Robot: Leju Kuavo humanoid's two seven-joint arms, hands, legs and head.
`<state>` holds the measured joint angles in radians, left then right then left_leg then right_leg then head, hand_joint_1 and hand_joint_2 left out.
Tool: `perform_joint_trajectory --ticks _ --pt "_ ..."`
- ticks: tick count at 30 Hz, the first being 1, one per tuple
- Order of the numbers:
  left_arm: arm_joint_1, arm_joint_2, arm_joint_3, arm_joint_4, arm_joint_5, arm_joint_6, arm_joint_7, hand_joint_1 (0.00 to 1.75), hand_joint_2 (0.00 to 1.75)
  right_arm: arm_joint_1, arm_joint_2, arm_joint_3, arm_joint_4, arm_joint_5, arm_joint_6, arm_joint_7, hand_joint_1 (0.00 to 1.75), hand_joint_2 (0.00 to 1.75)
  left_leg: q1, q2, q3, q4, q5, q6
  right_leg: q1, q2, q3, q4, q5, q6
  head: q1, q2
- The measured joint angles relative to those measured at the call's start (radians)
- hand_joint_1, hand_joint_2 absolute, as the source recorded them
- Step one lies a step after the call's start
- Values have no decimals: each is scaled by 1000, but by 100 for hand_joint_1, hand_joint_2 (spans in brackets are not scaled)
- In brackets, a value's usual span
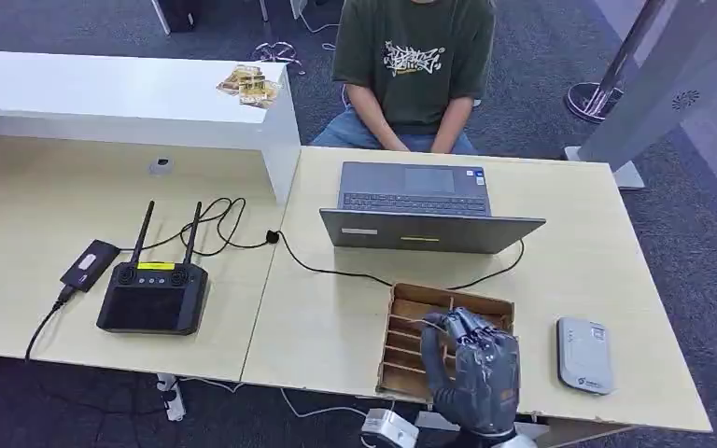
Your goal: Pass the card to the sensor for recognition and then transmit it.
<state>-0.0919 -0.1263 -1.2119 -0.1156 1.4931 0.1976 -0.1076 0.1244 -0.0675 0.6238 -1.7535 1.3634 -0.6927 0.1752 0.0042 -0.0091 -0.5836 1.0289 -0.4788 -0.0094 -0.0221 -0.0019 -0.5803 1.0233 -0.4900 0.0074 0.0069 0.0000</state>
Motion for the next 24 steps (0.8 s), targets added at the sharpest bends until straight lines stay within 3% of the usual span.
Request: perform_joint_trajectory --ticks 4,11,24 --pt "0 -1 0 0 0 0 0 0 0 29 14 -58 -61 -10 -2 -27 175 175 0 0 0 0 0 0 0 0 0 0 0 0 0 0" --pt "2 -1 6 0 0 -2 0 0 0 84 84 -173 -132 -55 -2 -146 175 175 0 0 0 0 0 0 0 0 0 0 0 0 0 0" --pt "3 -1 16 0 0 -7 0 0 0 117 166 -270 -136 -114 -2 -214 175 175 0 0 0 0 0 0 0 0 0 0 0 0 0 0"
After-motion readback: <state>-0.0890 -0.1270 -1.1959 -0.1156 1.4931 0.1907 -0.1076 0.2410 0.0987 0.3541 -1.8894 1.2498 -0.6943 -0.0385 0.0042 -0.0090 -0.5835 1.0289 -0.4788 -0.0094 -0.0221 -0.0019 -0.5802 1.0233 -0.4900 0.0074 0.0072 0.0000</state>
